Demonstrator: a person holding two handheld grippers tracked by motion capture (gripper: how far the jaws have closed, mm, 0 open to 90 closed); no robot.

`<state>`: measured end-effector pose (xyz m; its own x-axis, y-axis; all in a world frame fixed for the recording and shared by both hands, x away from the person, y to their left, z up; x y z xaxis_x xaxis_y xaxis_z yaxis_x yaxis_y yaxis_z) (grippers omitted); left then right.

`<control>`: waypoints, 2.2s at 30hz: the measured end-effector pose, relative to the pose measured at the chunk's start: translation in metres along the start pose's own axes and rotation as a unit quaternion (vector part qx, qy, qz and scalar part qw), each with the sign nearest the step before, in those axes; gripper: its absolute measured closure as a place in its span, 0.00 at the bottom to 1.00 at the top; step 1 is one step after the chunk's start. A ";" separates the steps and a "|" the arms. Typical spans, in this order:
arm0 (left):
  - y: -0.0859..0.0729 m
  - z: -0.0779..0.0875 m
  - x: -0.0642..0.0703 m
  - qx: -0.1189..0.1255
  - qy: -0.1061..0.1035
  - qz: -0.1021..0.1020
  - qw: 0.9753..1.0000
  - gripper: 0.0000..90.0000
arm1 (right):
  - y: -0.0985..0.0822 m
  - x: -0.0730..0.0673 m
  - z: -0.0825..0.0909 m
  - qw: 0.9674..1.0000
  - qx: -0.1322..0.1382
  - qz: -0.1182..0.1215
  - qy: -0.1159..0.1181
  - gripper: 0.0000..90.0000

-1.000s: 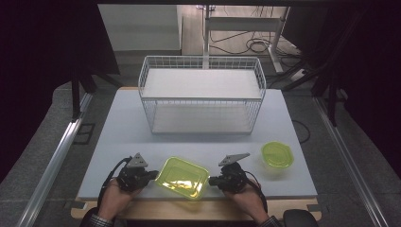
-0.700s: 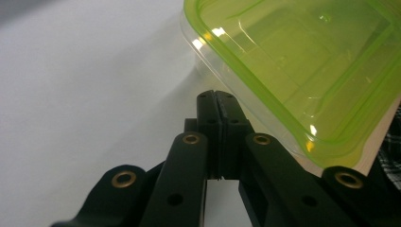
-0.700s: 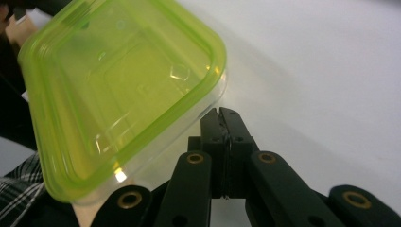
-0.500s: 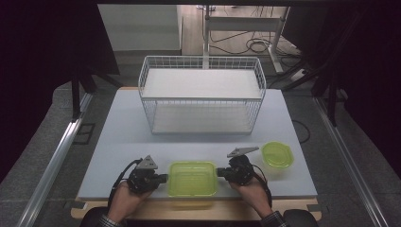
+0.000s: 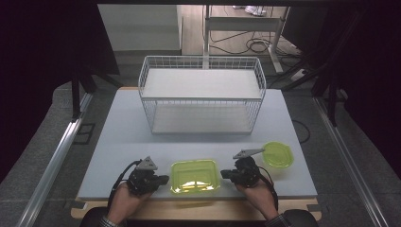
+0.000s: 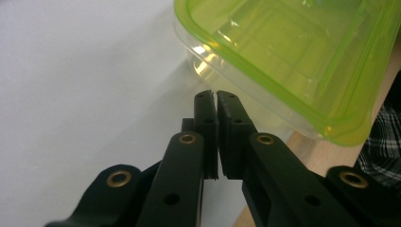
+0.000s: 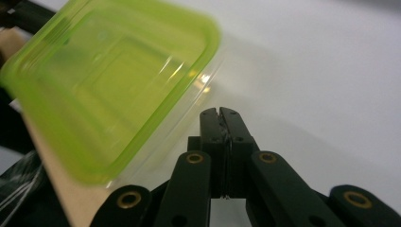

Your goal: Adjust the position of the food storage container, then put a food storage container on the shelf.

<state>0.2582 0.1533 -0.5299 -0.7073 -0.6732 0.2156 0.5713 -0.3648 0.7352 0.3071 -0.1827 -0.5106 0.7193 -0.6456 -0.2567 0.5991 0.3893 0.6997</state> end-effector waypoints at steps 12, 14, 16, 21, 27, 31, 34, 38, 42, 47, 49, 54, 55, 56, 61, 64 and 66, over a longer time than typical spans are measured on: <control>0.005 -0.009 0.012 -0.005 -0.007 -0.014 1.000 0.96 | 0.018 0.010 -0.008 1.000 -0.002 -0.010 0.003 0.98; 0.007 -0.012 0.015 -0.005 -0.007 -0.017 1.000 0.95 | 0.022 0.015 -0.010 1.000 -0.002 -0.012 0.003 0.98; 0.007 -0.013 0.016 -0.007 -0.008 -0.021 1.000 0.94 | 0.025 0.019 -0.012 1.000 0.001 -0.013 0.000 0.98; 0.005 -0.010 0.012 -0.006 0.004 -0.022 1.000 0.90 | 0.024 0.020 -0.013 1.000 0.004 -0.002 -0.006 0.97; 0.003 0.003 0.001 0.023 0.048 -0.016 0.998 0.61 | 0.020 0.019 -0.002 0.999 0.024 0.027 -0.034 0.86; 0.002 0.004 -0.004 0.036 0.060 -0.011 0.997 0.29 | 0.016 0.019 0.004 0.998 0.036 0.030 -0.043 0.67; 0.001 0.003 -0.006 0.036 0.068 -0.010 0.997 0.20 | 0.014 0.021 0.010 0.998 0.046 0.023 -0.045 0.50; 0.001 0.003 -0.005 0.039 0.066 -0.017 0.997 0.10 | 0.012 0.023 0.009 0.998 0.048 0.016 -0.037 0.34; -0.001 -0.001 -0.006 0.037 0.067 -0.026 0.997 0.06 | 0.013 0.022 0.006 0.998 0.051 0.019 -0.035 0.24; -0.003 -0.002 -0.008 0.041 0.067 -0.035 0.996 0.04 | 0.014 0.023 0.006 0.998 0.064 0.011 -0.021 0.15; -0.004 -0.002 -0.010 0.043 0.067 -0.035 0.996 0.04 | 0.015 0.022 0.006 0.997 0.070 0.016 -0.016 0.12; -0.005 -0.003 -0.012 0.036 0.078 -0.041 0.995 0.04 | 0.019 0.019 0.006 0.997 0.070 0.009 -0.005 0.10; -0.006 -0.003 -0.013 0.031 0.082 -0.045 0.995 0.04 | 0.020 0.019 0.006 0.998 0.062 0.007 0.006 0.10; -0.006 -0.003 -0.013 0.031 0.082 -0.045 0.995 0.04 | 0.020 0.019 0.006 0.998 0.062 0.007 0.006 0.10; -0.008 -0.001 -0.016 0.026 0.090 -0.047 0.994 0.04 | 0.024 0.017 0.002 0.998 0.050 -0.009 0.030 0.07; -0.009 0.003 -0.019 0.027 0.094 -0.045 0.994 0.04 | 0.028 0.012 -0.003 0.999 0.037 -0.011 0.030 0.17; -0.011 0.006 -0.022 0.028 0.100 -0.041 0.994 0.04 | 0.031 0.012 -0.007 0.999 0.028 -0.022 0.037 0.27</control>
<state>0.2652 0.1756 -0.5386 -0.6501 -0.7594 0.0250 0.4871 -0.3913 0.7808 0.3365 -0.1734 -0.4967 0.7178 -0.6102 -0.3352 0.6114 0.3222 0.7228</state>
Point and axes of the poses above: each handheld gripper's, and its own axes: z roughly backward along the jaws, y roughly out of its top, x roughly to its right, the point moved 1 cm from there along -z, roughly forward along the jaws, and after that the axes turned 6 degrees about x, right-handed, at the moved point
